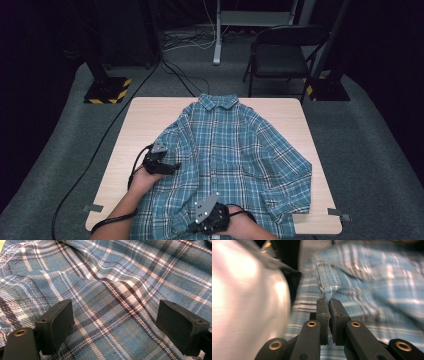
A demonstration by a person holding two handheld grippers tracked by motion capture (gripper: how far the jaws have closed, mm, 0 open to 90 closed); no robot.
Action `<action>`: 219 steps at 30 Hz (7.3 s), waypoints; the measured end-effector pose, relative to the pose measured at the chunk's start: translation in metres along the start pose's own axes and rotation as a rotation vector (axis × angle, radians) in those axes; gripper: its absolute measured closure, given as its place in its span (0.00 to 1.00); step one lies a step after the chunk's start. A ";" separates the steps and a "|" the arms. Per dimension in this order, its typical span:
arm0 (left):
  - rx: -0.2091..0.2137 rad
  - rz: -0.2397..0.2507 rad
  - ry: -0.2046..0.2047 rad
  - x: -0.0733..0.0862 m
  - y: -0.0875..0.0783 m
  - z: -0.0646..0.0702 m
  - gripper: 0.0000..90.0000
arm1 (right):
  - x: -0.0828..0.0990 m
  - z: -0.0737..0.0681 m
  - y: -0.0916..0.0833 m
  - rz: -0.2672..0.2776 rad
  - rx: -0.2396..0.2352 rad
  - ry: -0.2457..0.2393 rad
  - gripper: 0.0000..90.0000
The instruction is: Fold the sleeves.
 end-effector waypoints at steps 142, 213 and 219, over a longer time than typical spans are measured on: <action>0.037 -0.024 0.048 0.002 0.007 0.028 0.09 | 0.169 0.012 -0.158 -0.099 0.593 0.620 0.95; 0.037 -0.023 0.047 0.002 0.007 0.028 0.09 | 0.204 0.082 -0.180 -0.074 0.707 0.807 0.75; 0.037 -0.024 0.047 0.002 0.007 0.028 0.09 | 0.207 0.081 -0.175 -0.101 0.691 0.778 0.99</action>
Point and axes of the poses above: each handheld gripper's, and its own axes: y roughly forward along the jaws, x roughly out of its underside, z roughly to its right, the point moved 6 cm from there along y, roughly forward along the jaws, and after that the axes turned 12 degrees about -y, right-handed, at the moved point
